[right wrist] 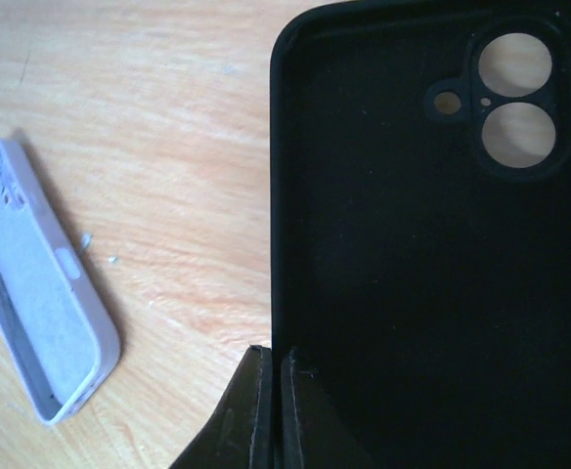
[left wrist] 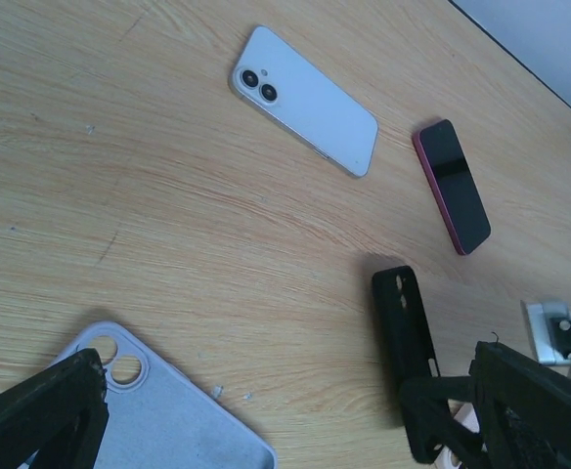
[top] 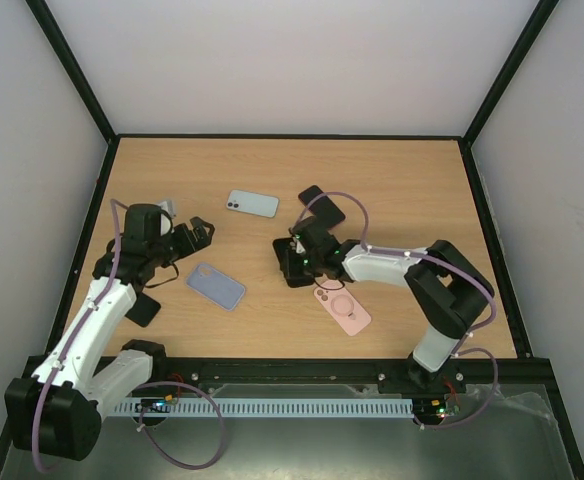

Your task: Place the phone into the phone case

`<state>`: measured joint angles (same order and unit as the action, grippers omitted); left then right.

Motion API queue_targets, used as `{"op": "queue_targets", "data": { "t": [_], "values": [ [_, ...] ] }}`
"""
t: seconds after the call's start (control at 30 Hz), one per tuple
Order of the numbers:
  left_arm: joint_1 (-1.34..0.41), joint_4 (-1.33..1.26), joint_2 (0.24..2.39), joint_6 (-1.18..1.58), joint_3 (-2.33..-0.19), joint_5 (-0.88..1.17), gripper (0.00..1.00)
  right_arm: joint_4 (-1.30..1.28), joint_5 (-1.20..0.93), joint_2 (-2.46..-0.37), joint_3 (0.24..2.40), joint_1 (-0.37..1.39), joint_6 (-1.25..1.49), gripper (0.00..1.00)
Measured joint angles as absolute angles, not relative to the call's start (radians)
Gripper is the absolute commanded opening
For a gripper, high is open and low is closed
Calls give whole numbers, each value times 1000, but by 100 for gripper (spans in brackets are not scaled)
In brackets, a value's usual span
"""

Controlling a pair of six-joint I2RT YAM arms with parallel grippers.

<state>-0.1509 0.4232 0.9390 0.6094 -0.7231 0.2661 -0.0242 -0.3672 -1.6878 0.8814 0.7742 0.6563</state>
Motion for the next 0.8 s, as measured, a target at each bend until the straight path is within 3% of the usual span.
{"op": "queue_targets", "data": {
  "t": [0.07,0.33,0.6,0.8],
  "values": [
    [-151,422,939,609,-723,266,100,-24,-371,-1702,892,795,657,9],
    [-151,410,929,601,-723,270,100,-134,-235,-1723,1021,797,577,55],
    [-151,409,922,579,-723,288,100,-200,-112,-1718,1075,670,474,99],
    [-151,409,921,564,-723,308,100,-214,-70,-1781,1174,579,408,97]
  ]
}}
